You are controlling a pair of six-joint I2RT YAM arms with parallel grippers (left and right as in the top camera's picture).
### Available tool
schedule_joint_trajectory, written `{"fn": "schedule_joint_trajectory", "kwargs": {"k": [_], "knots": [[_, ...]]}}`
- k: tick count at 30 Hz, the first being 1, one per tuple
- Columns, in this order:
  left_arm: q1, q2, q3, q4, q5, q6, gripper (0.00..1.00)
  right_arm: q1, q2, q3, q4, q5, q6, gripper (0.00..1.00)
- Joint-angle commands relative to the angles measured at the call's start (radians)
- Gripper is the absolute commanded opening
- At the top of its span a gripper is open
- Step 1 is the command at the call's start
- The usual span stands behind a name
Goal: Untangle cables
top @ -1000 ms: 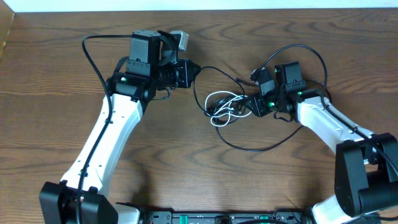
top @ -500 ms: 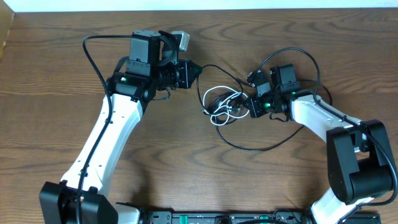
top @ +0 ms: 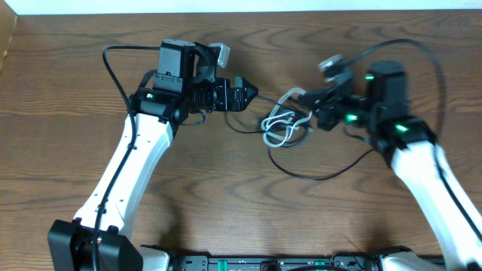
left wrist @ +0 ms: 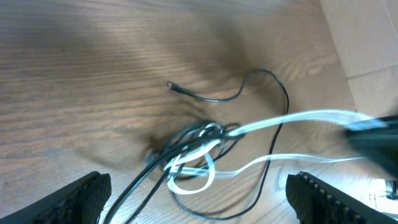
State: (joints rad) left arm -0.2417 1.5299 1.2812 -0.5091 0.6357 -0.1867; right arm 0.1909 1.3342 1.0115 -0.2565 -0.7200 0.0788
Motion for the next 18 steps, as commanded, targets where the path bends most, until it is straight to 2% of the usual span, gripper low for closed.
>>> {"fn": "schedule_joint_trajectory", "kwargs": {"k": [1,4,8,18], "knots": [[-0.006,-0.007,-0.014,-0.011,0.083,0.08,0.94,-0.023,-0.118,0.051,0.002,-0.042,0.077,0.01],[-0.011,-0.007,-0.016,-0.011,0.153,0.112,0.94,-0.045,-0.193,0.082,0.002,-0.043,0.121,0.01],[-0.021,-0.005,-0.018,-0.013,0.154,0.121,0.94,-0.07,-0.249,0.111,0.002,-0.042,0.135,0.01],[-0.093,0.05,-0.021,-0.014,0.192,0.154,0.94,-0.214,-0.261,0.236,0.002,-0.1,0.212,0.01]]}}
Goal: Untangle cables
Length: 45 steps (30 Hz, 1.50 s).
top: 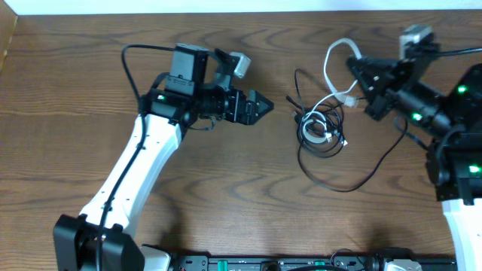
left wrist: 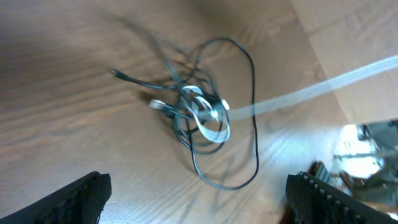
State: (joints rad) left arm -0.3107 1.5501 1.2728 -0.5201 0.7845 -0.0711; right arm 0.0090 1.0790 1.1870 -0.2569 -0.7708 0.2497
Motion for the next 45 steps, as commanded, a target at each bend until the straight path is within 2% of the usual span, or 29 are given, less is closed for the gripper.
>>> {"fn": "schedule_joint_trajectory", "kwargs": {"k": [1,9,17,23,31,32,33,35,37,39,45], "knots": [[-0.035,0.037,-0.013,-0.003,0.043,0.038,0.94,-0.043,-0.006,0.074,0.001,-0.052,0.047,0.01],[-0.121,0.096,-0.013,0.006,0.043,0.079,0.94,-0.196,0.001,0.154,-0.197,-0.001,0.003,0.01],[-0.175,0.105,-0.013,0.032,0.042,0.105,0.94,-0.239,0.073,0.154,-0.484,0.438,-0.091,0.01],[-0.175,0.105,-0.013,0.078,0.042,0.104,0.94,-0.239,0.182,0.154,-0.593,0.537,-0.09,0.02],[-0.124,0.105,-0.013,0.14,0.034,0.048,0.94,-0.229,0.333,0.154,-0.645,0.578,-0.09,0.03],[-0.111,0.105,-0.013,0.14,0.035,0.047,0.94,-0.227,0.35,0.153,-0.645,0.578,-0.09,0.05],[-0.101,0.105,-0.013,0.14,0.035,0.043,0.94,-0.223,0.363,0.153,-0.645,0.578,-0.09,0.11],[-0.077,0.105,-0.013,0.14,0.035,0.03,0.94,-0.214,0.386,0.153,-0.651,0.576,-0.09,0.29],[-0.051,0.105,-0.013,0.14,0.035,0.013,0.94,-0.196,0.406,0.153,-0.653,0.569,-0.091,0.43],[-0.024,0.105,-0.013,0.139,0.037,-0.003,0.94,-0.161,0.427,0.153,-0.651,0.546,-0.123,0.47],[0.019,0.105,-0.013,0.132,0.092,-0.013,0.94,0.002,0.481,0.153,-0.62,0.506,-0.244,0.53]]}}
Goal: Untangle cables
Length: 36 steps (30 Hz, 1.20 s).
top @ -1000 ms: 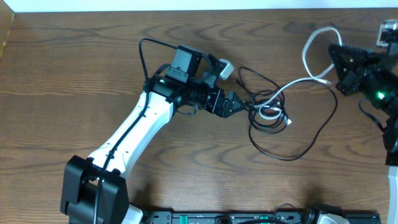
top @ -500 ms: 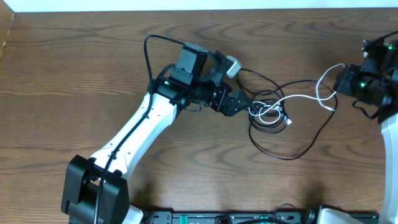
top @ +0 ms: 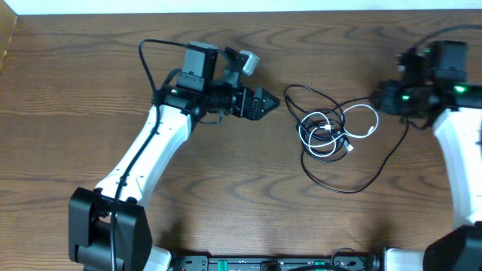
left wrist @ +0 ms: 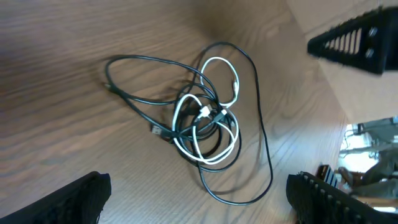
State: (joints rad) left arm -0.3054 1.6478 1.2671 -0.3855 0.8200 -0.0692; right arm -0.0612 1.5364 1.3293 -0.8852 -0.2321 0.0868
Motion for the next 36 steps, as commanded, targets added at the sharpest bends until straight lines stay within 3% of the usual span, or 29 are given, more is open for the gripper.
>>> {"fn": "schedule_joint_trajectory", "kwargs": {"k": [1,6,16,25,36], "knots": [[0.015,0.007,-0.007,-0.002,0.064,-0.015,0.94,0.101,0.037,0.01,0.014,-0.031,-0.085,0.54],[0.015,0.007,-0.007,-0.002,0.068,-0.015,0.94,0.209,0.144,0.01,0.061,-0.021,-0.084,0.53],[0.058,-0.004,-0.007,-0.002,0.025,-0.064,0.94,0.267,0.339,0.01,0.135,-0.06,-0.096,0.47],[0.113,-0.01,-0.007,-0.031,0.037,-0.063,0.94,0.296,0.357,0.003,0.134,-0.067,-0.15,0.47],[0.114,-0.01,-0.007,-0.032,0.087,-0.056,0.94,0.297,0.364,-0.011,0.097,-0.07,-0.348,0.51]]}}
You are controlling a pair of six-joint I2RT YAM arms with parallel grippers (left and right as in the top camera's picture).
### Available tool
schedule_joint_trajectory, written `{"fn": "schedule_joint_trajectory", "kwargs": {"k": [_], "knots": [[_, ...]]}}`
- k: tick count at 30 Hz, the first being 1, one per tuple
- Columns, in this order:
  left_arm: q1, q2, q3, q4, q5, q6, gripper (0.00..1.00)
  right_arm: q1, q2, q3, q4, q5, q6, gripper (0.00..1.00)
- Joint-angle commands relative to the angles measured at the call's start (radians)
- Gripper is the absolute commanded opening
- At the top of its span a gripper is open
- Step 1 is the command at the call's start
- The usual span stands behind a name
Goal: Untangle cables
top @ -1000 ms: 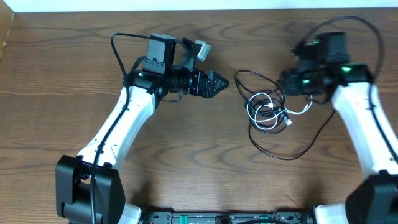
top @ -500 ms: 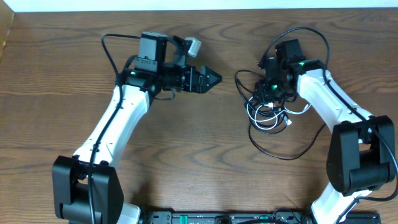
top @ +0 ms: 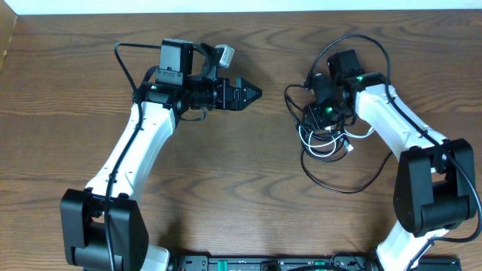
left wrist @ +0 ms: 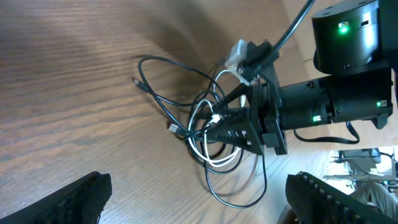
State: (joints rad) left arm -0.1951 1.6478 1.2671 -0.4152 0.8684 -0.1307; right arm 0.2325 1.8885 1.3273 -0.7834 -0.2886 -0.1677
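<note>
A tangle of cables (top: 325,139) lies on the wooden table right of centre: a white cable (left wrist: 217,163) looped through a thin black cable (left wrist: 163,66). One wide black loop (top: 343,184) trails toward the front. My right gripper (top: 322,119) is down on the tangle's upper part. In the left wrist view its tips (left wrist: 211,127) reach the knot, but its jaws are seen side-on and their gap is hidden. My left gripper (top: 256,93) hovers left of the tangle, apart from it, open and empty (left wrist: 199,190).
The right arm's own black wiring (top: 354,39) arcs above its wrist at the back. Bare wooden table (top: 241,188) surrounds the tangle. A pale wall edge (top: 241,6) runs along the back of the table.
My right gripper was at the far right, away from the cables; now it is down on the tangle's upper part. The white loop that lay out to the right no longer shows there. The left gripper has drawn slightly left.
First my right gripper held the white cable beside the tangle at the table's middle. Then it held that cable raised at the back right, with the tangle further right. Later the cables lay loose with the gripper off to the right. Now it is on the tangle.
</note>
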Motion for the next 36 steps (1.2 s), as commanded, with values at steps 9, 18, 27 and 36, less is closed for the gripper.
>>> {"fn": "schedule_joint_trajectory", "kwargs": {"k": [9,18,27,36], "knots": [[0.003,-0.011,-0.007,-0.002,0.077,0.006,0.94,0.003,0.016,-0.01,-0.002,-0.029,-0.167,0.5],[0.003,-0.012,-0.007,-0.002,0.09,0.006,0.94,0.003,0.08,-0.01,0.01,-0.066,-0.179,0.45],[0.003,-0.013,-0.007,-0.002,0.089,0.006,0.94,0.003,0.115,-0.007,0.01,-0.07,-0.164,0.01],[-0.003,-0.013,-0.007,-0.029,0.104,0.046,0.94,0.003,0.008,0.04,0.01,-0.096,-0.038,0.01]]}}
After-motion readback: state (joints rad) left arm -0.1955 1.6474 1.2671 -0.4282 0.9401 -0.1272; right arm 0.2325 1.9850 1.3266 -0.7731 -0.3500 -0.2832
